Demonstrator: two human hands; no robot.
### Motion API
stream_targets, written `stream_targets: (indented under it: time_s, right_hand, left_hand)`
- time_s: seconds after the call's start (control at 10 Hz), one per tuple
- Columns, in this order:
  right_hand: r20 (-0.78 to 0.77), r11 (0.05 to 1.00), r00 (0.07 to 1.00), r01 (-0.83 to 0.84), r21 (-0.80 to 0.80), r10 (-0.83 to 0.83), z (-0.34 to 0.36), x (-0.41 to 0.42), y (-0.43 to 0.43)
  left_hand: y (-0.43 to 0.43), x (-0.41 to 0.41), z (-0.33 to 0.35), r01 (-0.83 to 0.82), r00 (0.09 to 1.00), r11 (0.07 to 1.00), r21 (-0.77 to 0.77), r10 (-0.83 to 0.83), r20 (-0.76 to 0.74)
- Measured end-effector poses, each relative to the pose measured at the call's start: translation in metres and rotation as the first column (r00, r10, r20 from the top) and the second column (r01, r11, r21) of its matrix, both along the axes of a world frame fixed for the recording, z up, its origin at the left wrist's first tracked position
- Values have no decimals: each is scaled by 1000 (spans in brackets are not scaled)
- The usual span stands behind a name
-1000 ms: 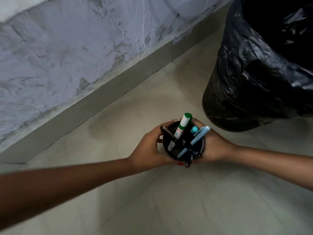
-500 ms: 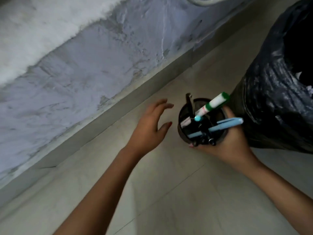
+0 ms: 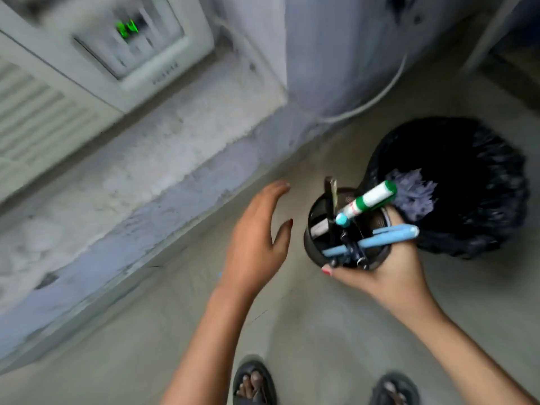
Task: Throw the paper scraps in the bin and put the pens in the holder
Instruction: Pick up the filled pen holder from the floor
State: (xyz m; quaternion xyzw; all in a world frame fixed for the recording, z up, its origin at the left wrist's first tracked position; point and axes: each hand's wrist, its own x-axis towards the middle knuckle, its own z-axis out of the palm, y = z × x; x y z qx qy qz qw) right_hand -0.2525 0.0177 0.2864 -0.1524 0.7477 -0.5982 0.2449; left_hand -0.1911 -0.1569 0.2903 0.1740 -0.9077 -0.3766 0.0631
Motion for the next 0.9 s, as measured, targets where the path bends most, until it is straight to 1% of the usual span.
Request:
stream_targets:
  time_s: [0.1, 0.2, 0.3, 0.4, 0.5, 0.6, 0.7, 0.8, 0.9]
  right_hand:
    - [-56, 999, 998, -13, 44, 15, 85, 12, -5]
    - [-31, 1000, 999, 26, 11, -25, 253, 19, -12]
    - [-70, 996, 996, 50, -67, -55, 361, -1, -8]
    - [-187, 989, 977, 83, -120, -105, 464, -49, -2]
    - [-231, 976, 949, 195, -96, -212, 487, -90, 0]
    - [-274, 889, 852, 458, -27, -447, 485, -139, -6]
    - [-291, 826, 792, 563, 8, -537, 466, -168, -5]
    - [-228, 852, 848, 511, 116, -478, 438, -194, 3]
    - [-188, 872, 891, 447, 201, -413, 425, -199, 14]
  left_hand:
    - [5, -2, 71, 0, 1000, 999, 32, 0, -10]
    - [7, -10, 226, -62, 995, 992, 113, 70, -65]
    - [4, -24, 330, -46, 983, 992, 116, 65, -170]
    - [-6, -48, 434, -32, 964, 997, 66, 49, -260]
    - [-5, -68, 474, -20, 954, 999, 30, 28, -298]
    - [4, -99, 502, 4, 957, 999, 33, 6, -290]
    - [8, -115, 507, 30, 964, 1000, 7, -27, -266]
    - [14, -124, 511, 41, 957, 999, -20, -45, -285]
    - [21, -118, 508, 29, 959, 1000, -9, -30, -281]
